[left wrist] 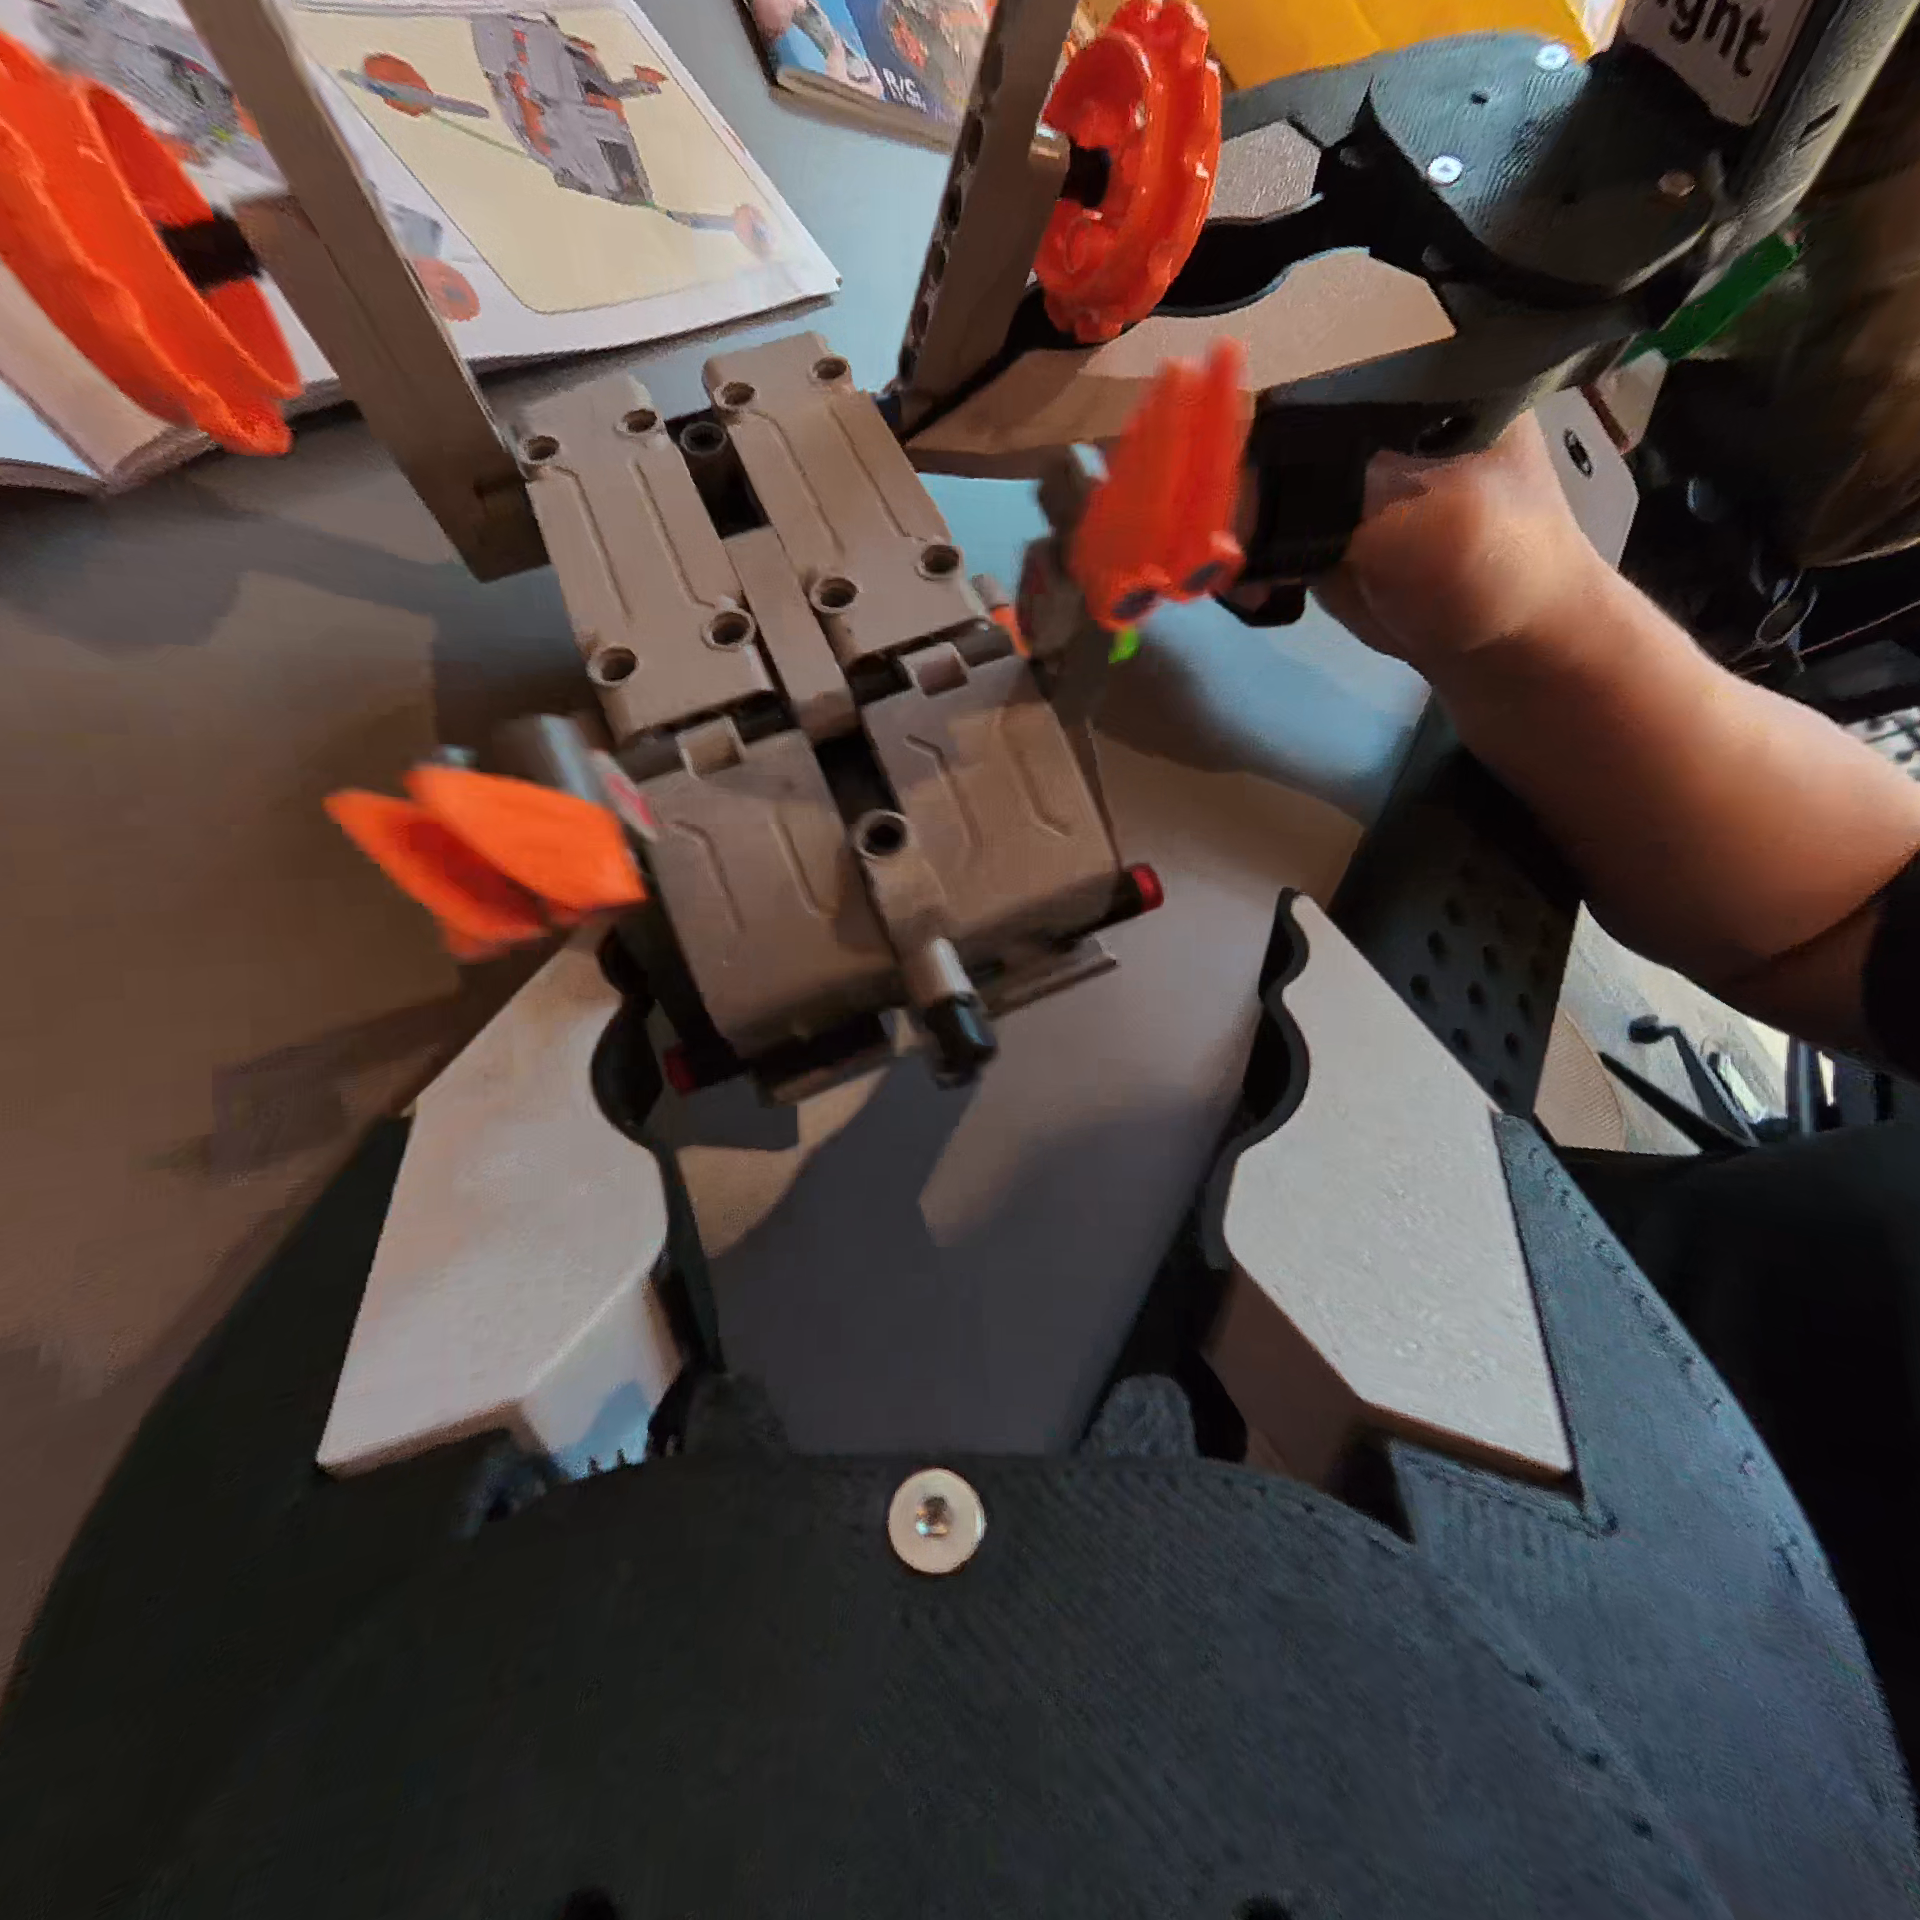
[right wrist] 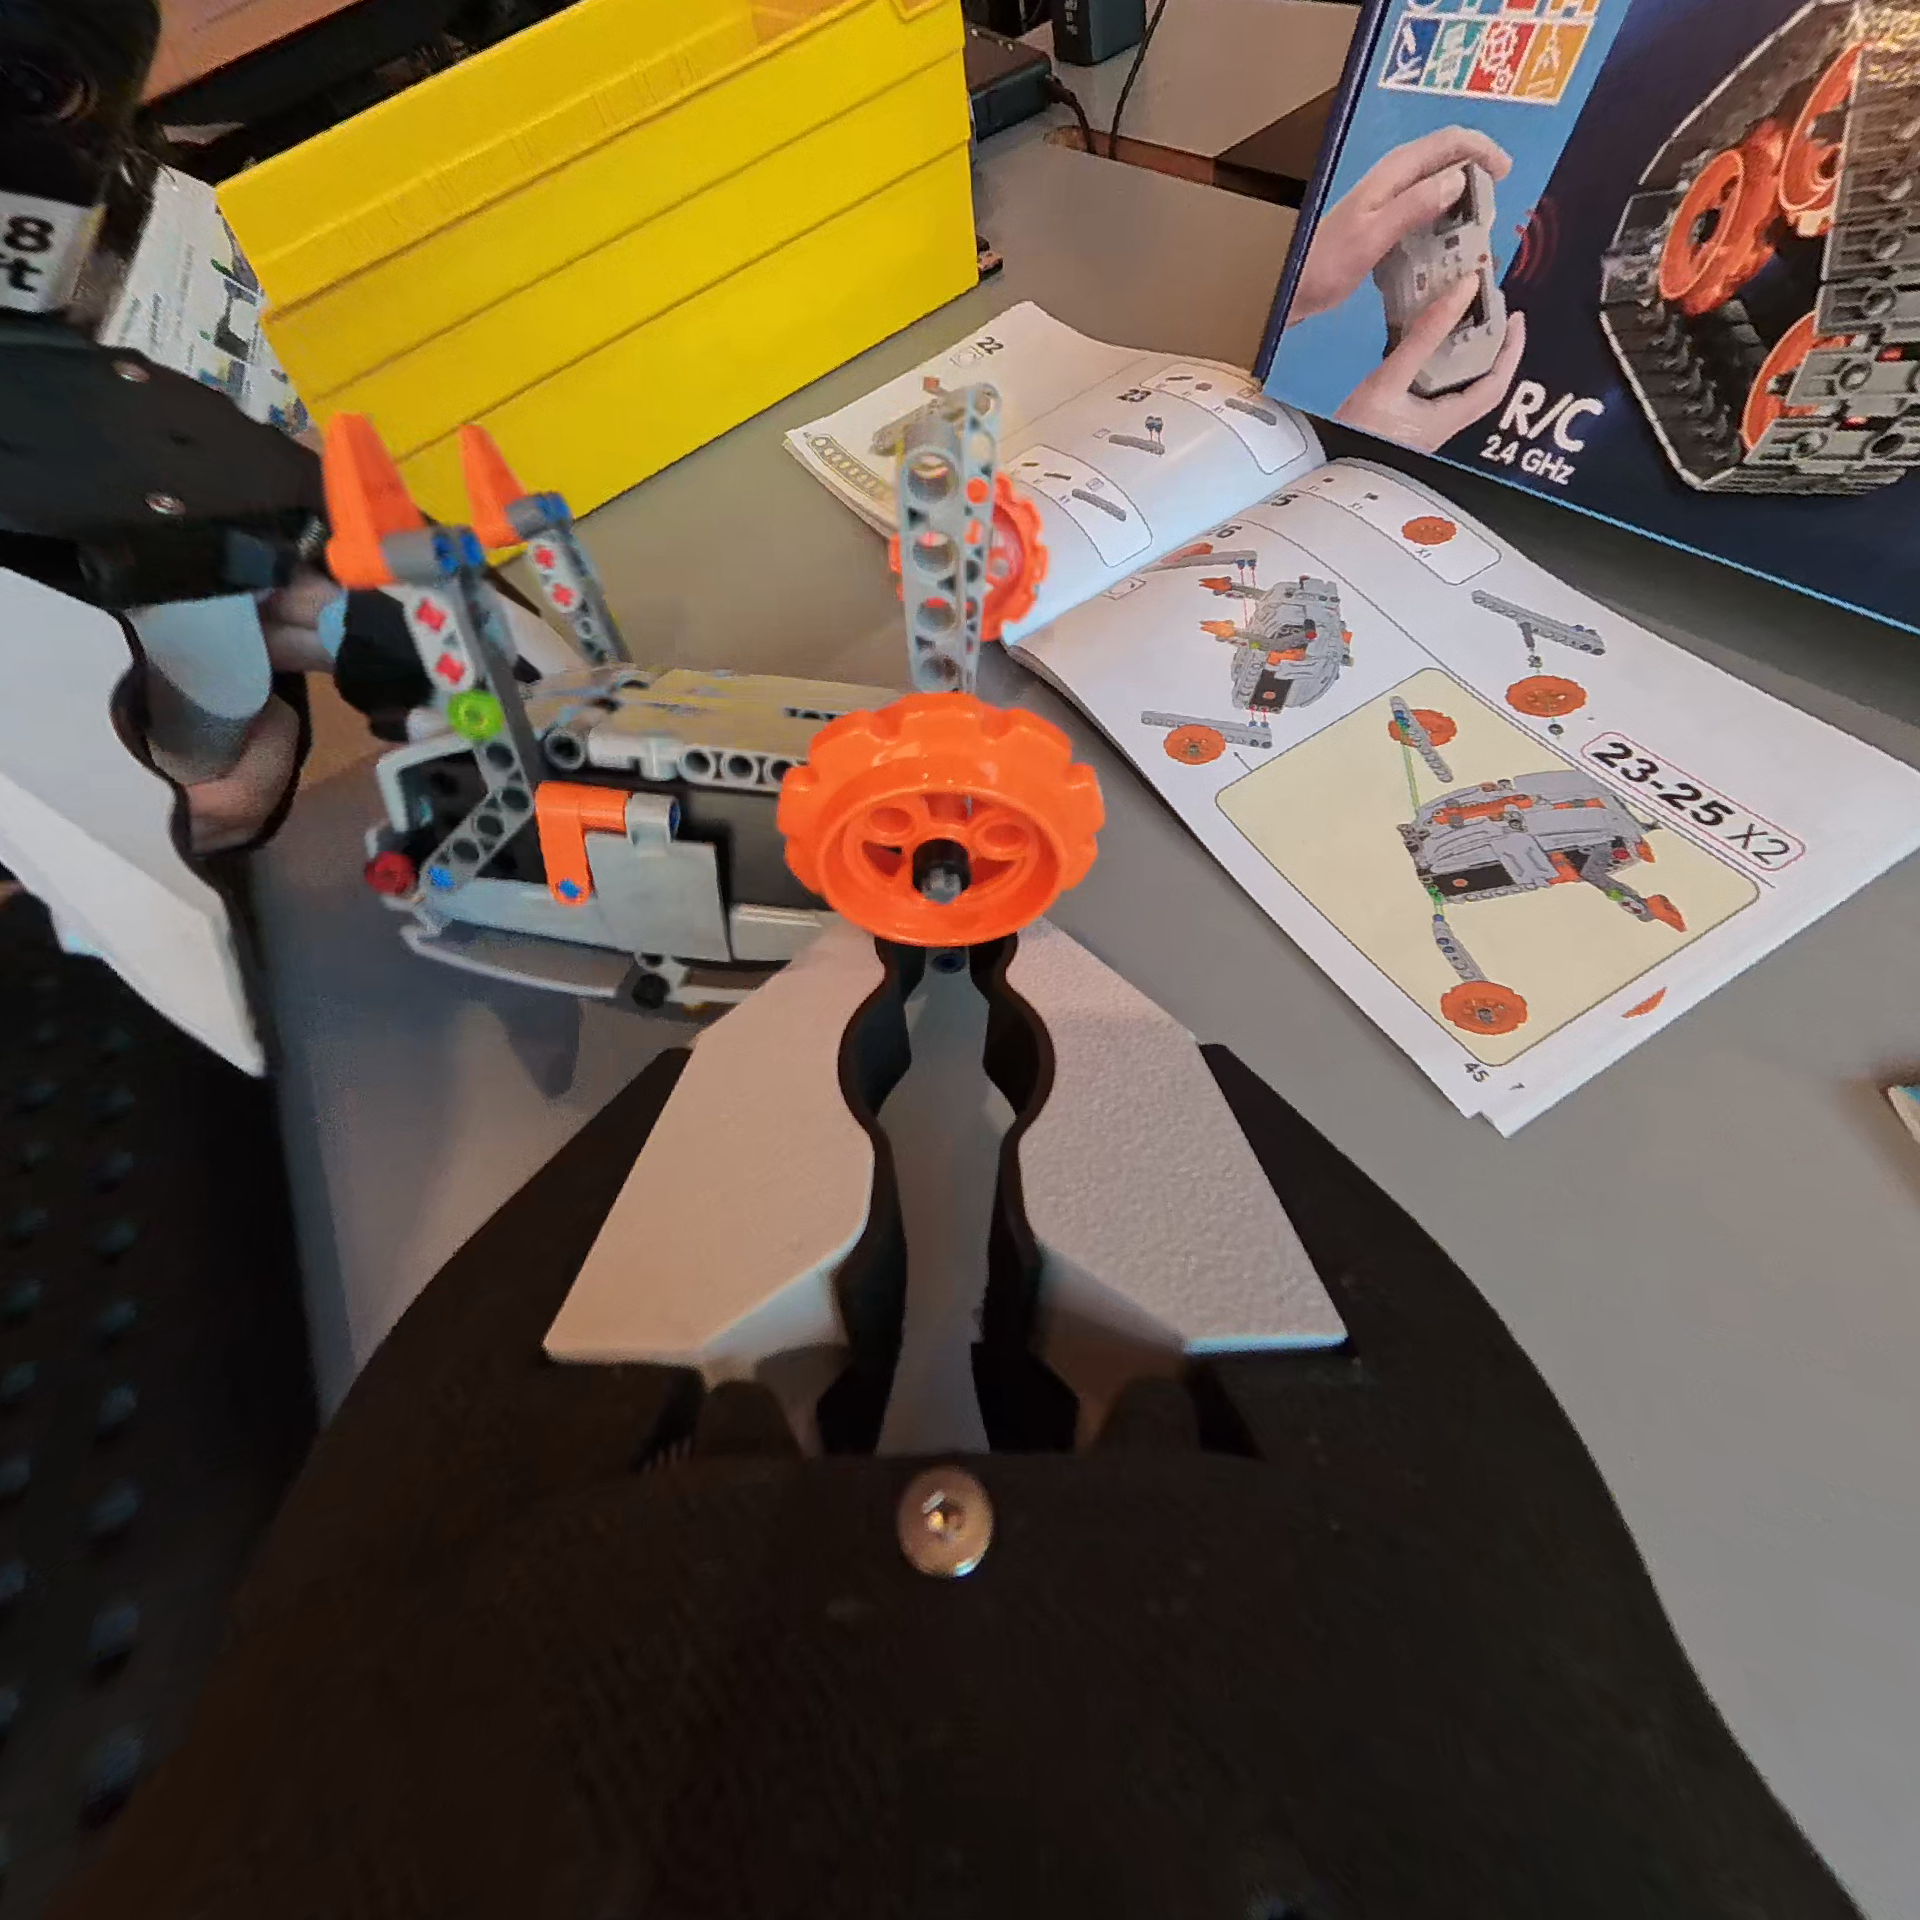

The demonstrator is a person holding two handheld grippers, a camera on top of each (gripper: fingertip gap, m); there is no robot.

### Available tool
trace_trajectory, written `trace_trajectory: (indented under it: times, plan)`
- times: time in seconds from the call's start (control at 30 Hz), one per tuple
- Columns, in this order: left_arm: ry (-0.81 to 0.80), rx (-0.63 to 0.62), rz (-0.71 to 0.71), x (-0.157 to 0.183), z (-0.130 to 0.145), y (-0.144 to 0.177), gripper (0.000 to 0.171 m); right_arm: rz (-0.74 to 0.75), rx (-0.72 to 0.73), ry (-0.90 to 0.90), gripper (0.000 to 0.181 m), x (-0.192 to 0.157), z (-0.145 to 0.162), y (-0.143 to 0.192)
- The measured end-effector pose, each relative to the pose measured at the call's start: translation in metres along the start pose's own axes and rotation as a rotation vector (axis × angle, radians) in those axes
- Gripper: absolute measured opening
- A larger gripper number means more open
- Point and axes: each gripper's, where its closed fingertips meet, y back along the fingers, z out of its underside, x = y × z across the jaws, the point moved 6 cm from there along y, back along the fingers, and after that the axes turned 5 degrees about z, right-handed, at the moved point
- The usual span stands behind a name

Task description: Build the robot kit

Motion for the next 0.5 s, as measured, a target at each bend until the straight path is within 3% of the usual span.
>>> trace_trajectory:
  times: [0.2, 0.37, 0.5]
  plan:
    - [0.019, 0.114, -0.044, -0.012, -0.014, 0.044, 0.124, -0.021, 0.008, -0.009, 0.007, -0.005, -0.008, -0.004]
    - [-0.046, 0.223, -0.121, -0.025, -0.045, 0.08, 0.131, -0.029, 0.009, 0.012, 0.006, -0.009, -0.012, -0.004]
    - [-0.056, 0.136, -0.019, -0.03, -0.074, 0.078, 0.143, 0.002, 0.002, 0.057, 0.006, -0.01, -0.013, -0.005]
